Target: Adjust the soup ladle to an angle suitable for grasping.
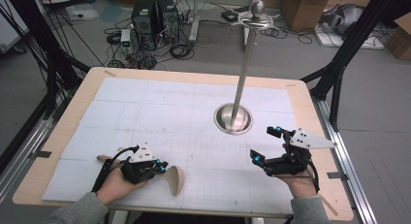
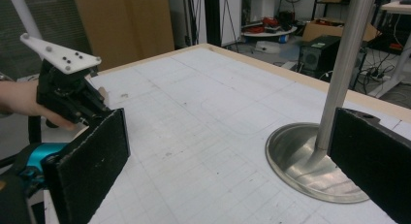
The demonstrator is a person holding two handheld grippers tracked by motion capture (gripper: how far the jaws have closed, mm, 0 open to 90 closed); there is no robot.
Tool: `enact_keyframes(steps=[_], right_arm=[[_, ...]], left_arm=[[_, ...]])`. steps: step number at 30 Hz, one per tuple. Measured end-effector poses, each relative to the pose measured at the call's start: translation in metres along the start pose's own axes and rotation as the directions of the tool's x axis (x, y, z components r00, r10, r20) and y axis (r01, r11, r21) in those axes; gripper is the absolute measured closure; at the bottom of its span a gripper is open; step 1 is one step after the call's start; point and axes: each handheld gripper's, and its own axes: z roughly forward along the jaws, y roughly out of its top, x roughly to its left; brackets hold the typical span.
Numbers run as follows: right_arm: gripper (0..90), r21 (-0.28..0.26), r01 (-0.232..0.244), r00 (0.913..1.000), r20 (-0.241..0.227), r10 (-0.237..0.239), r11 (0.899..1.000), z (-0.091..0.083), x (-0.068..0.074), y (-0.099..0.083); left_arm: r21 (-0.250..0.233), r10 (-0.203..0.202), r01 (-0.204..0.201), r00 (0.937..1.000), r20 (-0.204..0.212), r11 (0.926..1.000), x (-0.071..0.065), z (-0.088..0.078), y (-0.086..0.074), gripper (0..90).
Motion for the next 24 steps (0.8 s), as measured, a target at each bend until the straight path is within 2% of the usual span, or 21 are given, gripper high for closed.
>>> enact_keyframes(steps=[3,6,9,11,18,24], right_arm=[[0.1,0.000,0.001,1.0000,0.000,-0.001,1.000,0.001,0.000,0.000],[0.1,0.001,0.005,0.9999,-0.009,-0.005,1.000,0.002,0.002,0.001],[0.1,-0.003,0.017,0.9998,-0.011,-0.017,1.000,0.003,0.001,0.002],[0.1,0.006,0.002,0.9999,-0.012,-0.002,1.000,0.003,0.001,0.001],[0.1,-0.002,0.010,0.9999,-0.012,-0.010,1.000,0.002,0.001,0.002],[0.1,0.006,0.010,0.9998,-0.016,-0.009,1.000,0.004,0.002,0.001]], left_arm=[[0.021,0.012,-0.012,0.9999,-0.012,0.9997,0.000,0.006,-0.002,90.0],[0.019,0.030,-0.030,0.9995,-0.013,0.9994,-0.002,0.006,-0.004,90.0],[0.015,0.025,-0.025,0.9997,0.001,0.9996,-0.005,0.002,-0.008,90.0],[0.011,0.016,-0.016,0.9998,0.013,0.9998,-0.007,-0.001,-0.011,90.0],[0.020,0.040,-0.040,0.9988,0.027,0.9990,-0.017,-0.011,-0.018,90.0],[0.029,0.049,-0.051,0.9972,0.057,0.9983,-0.024,-0.023,-0.026,90.0]])
